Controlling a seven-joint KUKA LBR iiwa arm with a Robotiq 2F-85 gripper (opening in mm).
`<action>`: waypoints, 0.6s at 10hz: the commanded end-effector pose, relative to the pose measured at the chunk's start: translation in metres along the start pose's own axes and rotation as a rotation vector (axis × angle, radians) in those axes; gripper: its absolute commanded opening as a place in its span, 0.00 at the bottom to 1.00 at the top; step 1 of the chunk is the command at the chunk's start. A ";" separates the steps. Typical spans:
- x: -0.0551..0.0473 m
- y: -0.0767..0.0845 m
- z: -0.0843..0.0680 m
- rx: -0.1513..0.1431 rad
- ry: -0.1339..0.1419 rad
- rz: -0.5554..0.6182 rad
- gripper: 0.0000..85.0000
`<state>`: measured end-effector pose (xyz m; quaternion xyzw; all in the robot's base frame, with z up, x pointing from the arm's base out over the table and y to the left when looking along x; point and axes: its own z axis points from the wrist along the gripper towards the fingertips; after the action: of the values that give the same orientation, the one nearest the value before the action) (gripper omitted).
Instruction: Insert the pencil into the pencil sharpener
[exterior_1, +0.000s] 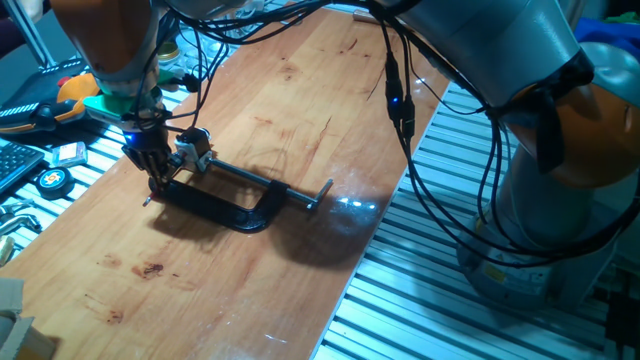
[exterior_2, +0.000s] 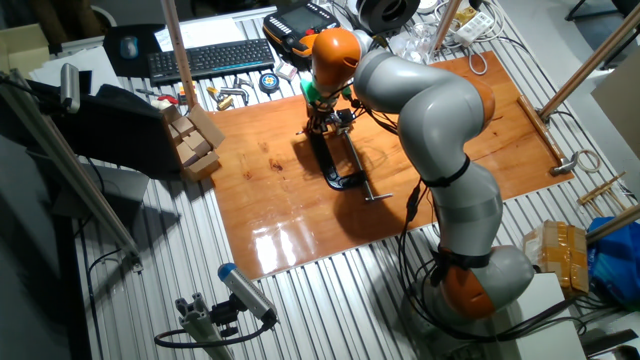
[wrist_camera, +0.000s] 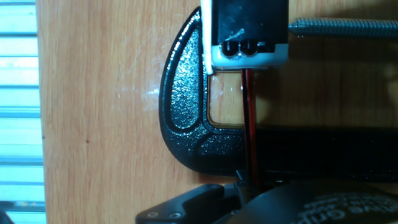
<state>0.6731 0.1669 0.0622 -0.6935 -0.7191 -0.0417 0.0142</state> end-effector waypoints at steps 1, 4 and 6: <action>0.000 0.000 0.000 0.000 0.000 -0.001 0.20; 0.000 0.000 0.000 0.005 0.000 -0.004 0.20; -0.001 0.000 -0.001 0.005 -0.003 -0.011 0.20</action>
<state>0.6735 0.1660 0.0634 -0.6898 -0.7229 -0.0385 0.0143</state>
